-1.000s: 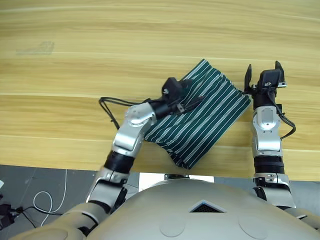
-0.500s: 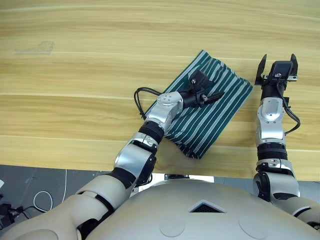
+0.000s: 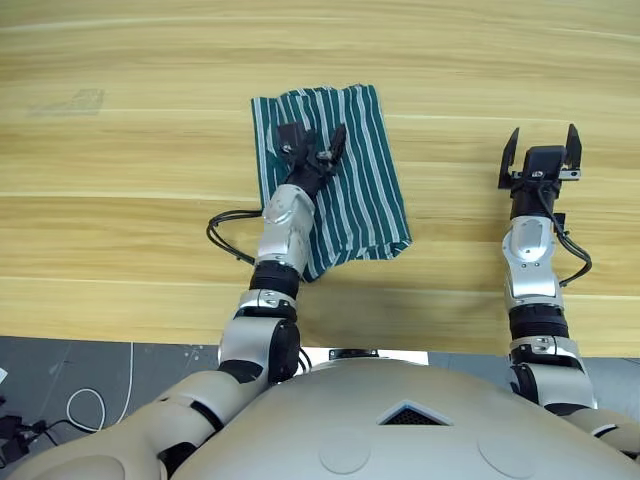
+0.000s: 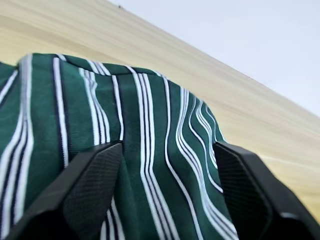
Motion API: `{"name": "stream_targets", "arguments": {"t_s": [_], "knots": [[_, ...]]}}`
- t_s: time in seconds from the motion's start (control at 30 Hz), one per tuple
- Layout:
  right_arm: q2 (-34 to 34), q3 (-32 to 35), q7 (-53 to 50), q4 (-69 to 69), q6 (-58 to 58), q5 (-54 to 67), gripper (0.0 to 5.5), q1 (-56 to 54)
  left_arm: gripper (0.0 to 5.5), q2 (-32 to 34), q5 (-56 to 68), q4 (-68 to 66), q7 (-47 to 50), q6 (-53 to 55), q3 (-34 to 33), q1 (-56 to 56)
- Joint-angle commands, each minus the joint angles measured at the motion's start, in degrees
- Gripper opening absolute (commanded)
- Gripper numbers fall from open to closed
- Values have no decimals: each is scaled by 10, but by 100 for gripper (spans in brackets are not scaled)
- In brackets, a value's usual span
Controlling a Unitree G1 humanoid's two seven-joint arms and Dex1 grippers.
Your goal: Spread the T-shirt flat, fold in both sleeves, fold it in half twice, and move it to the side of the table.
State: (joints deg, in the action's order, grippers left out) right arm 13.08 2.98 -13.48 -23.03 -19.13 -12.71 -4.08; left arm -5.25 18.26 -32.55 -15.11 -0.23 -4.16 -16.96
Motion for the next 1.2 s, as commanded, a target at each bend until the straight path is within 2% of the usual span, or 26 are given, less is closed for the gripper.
{"name": "stream_targets", "arguments": {"t_s": [0.03,0.1,0.27,0.37,0.53,0.73,0.8,0.9,0.97,1.07,1.2], "knots": [[-27,-51,12,87,9,-36,384,29,335,11,38,322,-18,159,163,369],[-33,-68,18,107,14,-43,384,33,335,35,49,379,-19,178,191,398],[-40,-83,28,129,34,-52,384,25,335,80,52,482,-26,212,212,440],[-38,-79,26,124,36,-54,384,19,335,107,30,534,-50,165,208,431],[-18,-85,12,99,12,-88,384,18,335,82,9,485,-35,98,172,344],[-10,-81,17,148,1,-92,384,44,335,53,-21,351,-19,62,155,270],[-8,-84,14,156,0,-102,384,45,335,64,-8,386,-50,62,167,277],[-5,-82,11,149,1,-106,384,44,335,112,49,465,-172,32,195,336],[-4,-78,10,141,2,-106,384,40,335,144,66,487,-214,29,195,368],[-6,-79,5,127,0,-110,384,38,335,172,64,497,-240,21,190,382],[-7,-78,1,123,0,-112,384,39,335,176,61,490,-224,38,173,367]]}}
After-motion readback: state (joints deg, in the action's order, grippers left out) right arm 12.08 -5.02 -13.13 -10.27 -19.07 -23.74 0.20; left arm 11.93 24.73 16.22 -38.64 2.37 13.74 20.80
